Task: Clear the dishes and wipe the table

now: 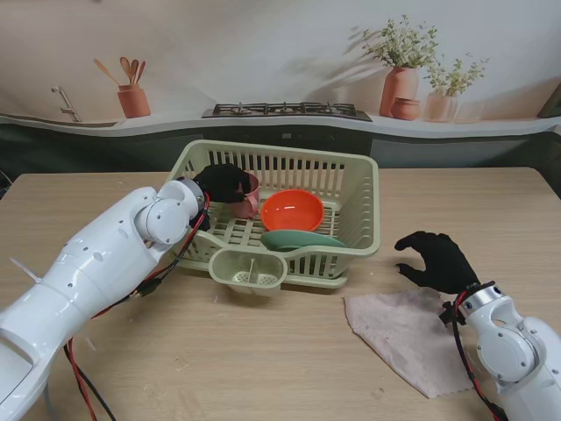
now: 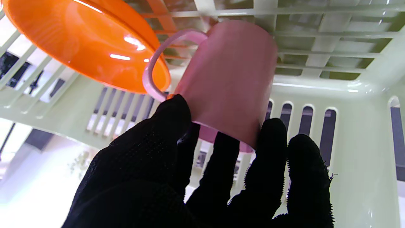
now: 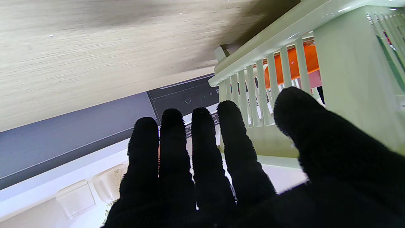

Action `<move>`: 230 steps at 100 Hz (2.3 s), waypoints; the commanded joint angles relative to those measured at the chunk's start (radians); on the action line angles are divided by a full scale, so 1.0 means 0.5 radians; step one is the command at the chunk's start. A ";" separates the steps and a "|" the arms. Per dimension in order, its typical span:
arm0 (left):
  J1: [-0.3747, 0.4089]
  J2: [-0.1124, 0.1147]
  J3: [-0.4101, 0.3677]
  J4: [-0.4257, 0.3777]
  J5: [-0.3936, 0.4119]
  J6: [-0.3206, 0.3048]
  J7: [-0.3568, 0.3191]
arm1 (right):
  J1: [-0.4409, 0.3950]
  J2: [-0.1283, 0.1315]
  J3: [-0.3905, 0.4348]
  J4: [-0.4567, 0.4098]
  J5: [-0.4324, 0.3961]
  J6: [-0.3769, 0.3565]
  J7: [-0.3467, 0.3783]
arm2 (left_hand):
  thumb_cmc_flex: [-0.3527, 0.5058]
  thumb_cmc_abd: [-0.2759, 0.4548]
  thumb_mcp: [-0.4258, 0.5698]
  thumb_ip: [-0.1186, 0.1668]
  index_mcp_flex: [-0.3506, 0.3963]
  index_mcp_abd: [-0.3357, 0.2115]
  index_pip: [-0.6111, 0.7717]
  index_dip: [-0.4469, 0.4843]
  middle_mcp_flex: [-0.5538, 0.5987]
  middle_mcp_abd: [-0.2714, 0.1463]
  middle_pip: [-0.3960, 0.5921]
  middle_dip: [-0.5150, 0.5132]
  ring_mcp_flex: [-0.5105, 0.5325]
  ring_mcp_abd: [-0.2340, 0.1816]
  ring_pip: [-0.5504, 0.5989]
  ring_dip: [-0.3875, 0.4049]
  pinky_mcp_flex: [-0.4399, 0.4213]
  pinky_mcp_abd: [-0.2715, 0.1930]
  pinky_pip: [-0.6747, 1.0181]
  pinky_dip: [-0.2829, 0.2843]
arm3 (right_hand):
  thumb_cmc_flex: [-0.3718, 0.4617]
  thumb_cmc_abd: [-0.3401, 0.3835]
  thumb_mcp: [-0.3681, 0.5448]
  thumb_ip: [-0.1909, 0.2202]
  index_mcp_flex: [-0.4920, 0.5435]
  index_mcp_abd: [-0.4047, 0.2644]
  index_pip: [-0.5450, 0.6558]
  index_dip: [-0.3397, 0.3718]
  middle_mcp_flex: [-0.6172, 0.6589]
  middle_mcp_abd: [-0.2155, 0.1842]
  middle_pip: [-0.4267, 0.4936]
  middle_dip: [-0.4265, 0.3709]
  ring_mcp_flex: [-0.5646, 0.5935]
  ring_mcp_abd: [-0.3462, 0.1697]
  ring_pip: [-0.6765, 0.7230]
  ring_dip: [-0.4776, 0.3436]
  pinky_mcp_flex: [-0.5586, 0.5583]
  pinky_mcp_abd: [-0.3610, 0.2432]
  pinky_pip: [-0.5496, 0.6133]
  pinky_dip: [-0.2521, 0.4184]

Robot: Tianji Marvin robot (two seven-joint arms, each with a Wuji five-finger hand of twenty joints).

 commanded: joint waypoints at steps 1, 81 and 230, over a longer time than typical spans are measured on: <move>-0.002 0.003 -0.012 -0.008 0.006 -0.020 -0.013 | 0.000 -0.001 -0.004 0.001 -0.010 -0.012 0.021 | -0.028 0.026 0.064 0.023 -0.076 -0.023 -0.006 0.021 -0.054 -0.036 -0.006 -0.042 -0.057 -0.047 -0.021 -0.022 -0.041 -0.012 -0.022 -0.039 | 0.020 0.015 0.039 0.087 0.017 -0.012 0.009 0.000 0.013 -0.028 0.009 0.016 -0.013 -0.035 0.002 0.000 -0.028 -0.043 -0.021 0.026; 0.050 0.044 -0.239 -0.192 0.032 -0.177 -0.043 | 0.005 -0.001 0.004 0.004 -0.005 -0.040 0.021 | -0.020 0.072 0.021 0.015 -0.112 -0.020 0.017 0.032 -0.104 -0.064 -0.004 -0.043 -0.133 -0.066 -0.034 -0.031 -0.159 -0.192 -0.058 -0.165 | 0.020 0.016 0.038 0.087 0.019 -0.012 0.009 -0.001 0.016 -0.027 0.010 0.016 -0.013 -0.032 0.002 0.000 -0.028 -0.043 -0.021 0.026; 1.034 0.185 -1.552 -0.950 0.542 -0.903 0.133 | -0.004 0.004 -0.012 -0.018 -0.002 -0.013 0.058 | 0.095 0.148 -0.211 0.059 -0.101 -0.029 0.066 0.017 -0.054 -0.072 0.007 -0.038 -0.077 -0.067 0.007 -0.019 -0.093 -0.170 0.035 -0.127 | 0.019 0.017 0.037 0.087 0.020 -0.010 0.008 -0.001 0.014 -0.027 0.009 0.016 -0.014 -0.030 0.001 -0.001 -0.028 -0.043 -0.020 0.025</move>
